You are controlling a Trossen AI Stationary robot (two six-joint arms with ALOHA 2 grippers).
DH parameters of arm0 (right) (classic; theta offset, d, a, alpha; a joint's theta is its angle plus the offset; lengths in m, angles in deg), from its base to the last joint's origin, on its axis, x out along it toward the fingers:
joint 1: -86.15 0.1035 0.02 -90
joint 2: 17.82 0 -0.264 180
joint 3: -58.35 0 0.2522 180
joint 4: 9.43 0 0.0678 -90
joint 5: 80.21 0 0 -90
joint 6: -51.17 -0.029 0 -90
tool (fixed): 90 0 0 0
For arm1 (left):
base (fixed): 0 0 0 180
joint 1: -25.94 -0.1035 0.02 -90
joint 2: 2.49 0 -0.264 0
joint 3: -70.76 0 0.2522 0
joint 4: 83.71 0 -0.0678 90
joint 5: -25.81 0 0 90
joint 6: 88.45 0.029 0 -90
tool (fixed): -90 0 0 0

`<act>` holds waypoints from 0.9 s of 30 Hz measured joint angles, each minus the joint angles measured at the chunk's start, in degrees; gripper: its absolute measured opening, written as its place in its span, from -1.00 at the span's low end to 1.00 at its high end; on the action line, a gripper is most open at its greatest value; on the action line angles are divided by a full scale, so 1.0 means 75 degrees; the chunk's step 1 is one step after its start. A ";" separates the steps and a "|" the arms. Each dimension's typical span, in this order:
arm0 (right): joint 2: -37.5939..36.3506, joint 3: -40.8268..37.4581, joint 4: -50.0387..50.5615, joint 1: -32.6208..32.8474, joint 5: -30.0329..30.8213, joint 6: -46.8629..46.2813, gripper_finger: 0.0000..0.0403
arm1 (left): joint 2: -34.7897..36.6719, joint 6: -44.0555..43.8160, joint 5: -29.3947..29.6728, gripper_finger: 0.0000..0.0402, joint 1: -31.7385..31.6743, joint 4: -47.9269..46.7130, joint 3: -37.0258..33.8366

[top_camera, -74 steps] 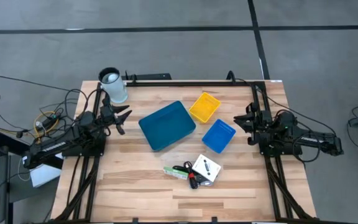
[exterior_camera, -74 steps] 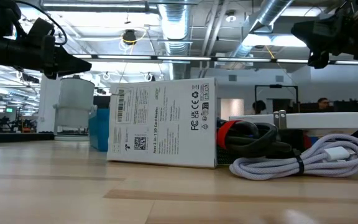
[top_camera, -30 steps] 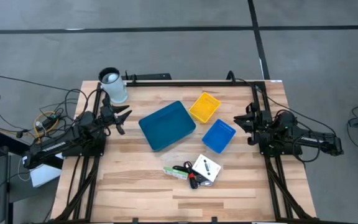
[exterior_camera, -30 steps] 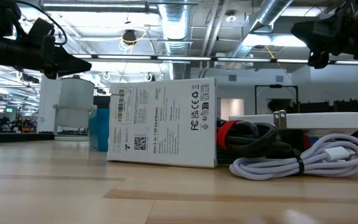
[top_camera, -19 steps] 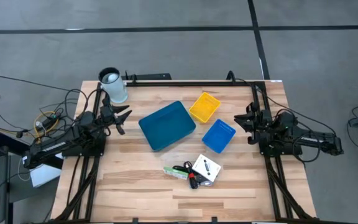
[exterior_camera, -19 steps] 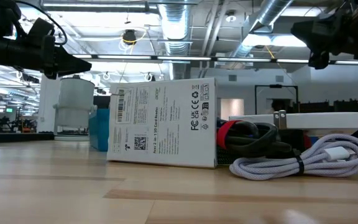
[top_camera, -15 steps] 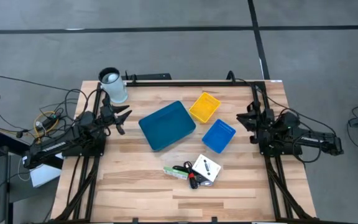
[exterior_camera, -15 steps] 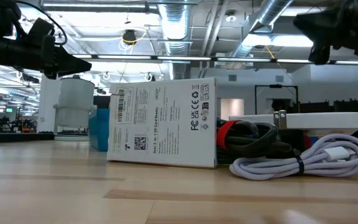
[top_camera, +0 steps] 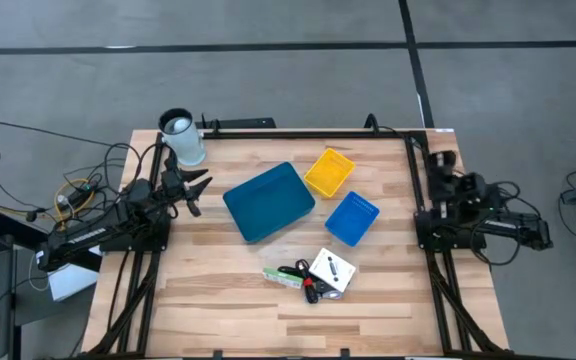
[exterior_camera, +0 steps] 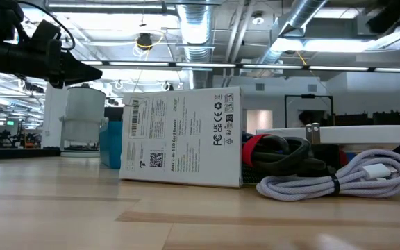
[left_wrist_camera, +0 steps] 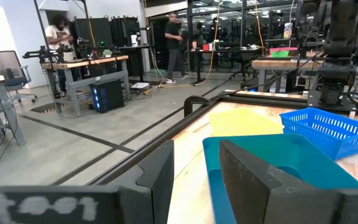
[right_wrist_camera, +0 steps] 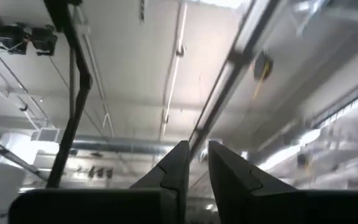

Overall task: Pick and place items into bin
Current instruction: Put the right card reader box into the yellow bin

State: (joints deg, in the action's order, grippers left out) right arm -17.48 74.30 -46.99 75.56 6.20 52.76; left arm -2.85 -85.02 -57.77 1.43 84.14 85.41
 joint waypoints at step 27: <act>0.2571 0.4587 0.7760 0.0009 -0.2085 0.2207 -0.73 | 0.0000 0.0000 0.0000 -0.41 -0.0003 -0.0001 0.0000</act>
State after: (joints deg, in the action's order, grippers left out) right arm 1.80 108.70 11.21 75.63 -9.44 69.31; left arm -2.86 -85.02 -57.77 1.41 84.13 85.41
